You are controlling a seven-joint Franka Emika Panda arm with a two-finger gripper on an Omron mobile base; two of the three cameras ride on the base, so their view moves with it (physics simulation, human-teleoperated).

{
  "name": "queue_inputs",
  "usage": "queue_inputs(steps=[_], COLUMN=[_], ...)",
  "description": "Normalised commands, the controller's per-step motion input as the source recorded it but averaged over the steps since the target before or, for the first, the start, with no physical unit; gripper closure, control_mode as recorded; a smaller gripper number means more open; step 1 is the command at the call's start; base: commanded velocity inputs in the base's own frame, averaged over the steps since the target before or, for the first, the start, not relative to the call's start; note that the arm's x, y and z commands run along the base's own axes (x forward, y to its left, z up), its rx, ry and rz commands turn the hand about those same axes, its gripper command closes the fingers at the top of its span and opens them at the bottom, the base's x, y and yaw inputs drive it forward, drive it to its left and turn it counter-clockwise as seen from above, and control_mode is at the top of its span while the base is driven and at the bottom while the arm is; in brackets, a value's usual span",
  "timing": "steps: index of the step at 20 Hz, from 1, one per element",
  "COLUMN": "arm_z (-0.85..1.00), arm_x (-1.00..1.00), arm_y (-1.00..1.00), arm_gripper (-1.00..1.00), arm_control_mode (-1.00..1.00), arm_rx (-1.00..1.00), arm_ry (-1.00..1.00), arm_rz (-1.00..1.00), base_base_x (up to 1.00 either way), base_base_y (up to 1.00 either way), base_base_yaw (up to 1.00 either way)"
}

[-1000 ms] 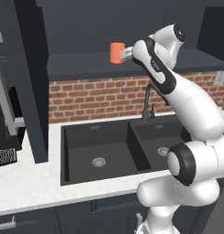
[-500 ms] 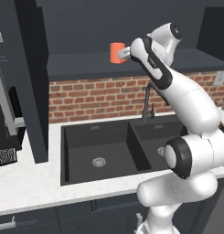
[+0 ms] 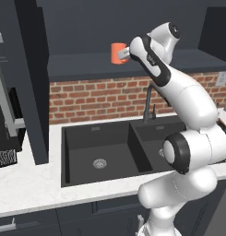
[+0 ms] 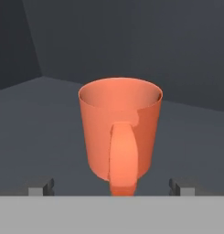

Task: Pick the kettle from the counter and place it on the tray. Then pick the mug from the cabinet and place it on the tray. Then close the cabinet doors.

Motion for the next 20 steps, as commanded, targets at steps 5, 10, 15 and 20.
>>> queue_inputs(steps=[5,10,15,20], arm_z=[-0.01,0.00,-0.02,-0.04], arm_x=[0.17,0.10,0.07,0.07], arm_y=[0.00,0.00,0.00,0.00], arm_gripper=[-1.00,-1.00,-1.00,-1.00], arm_control_mode=[-1.00,-1.00,-1.00,-1.00], arm_rx=[-0.01,-0.01,-0.01,0.00], arm_ry=[0.00,0.00,0.00,0.00], arm_rz=[0.02,0.02,0.01,0.01], base_base_x=[0.00,0.00,0.00,0.00], base_base_y=[0.00,0.00,0.00,0.00], base_base_yaw=[0.00,0.00,0.00,0.00])
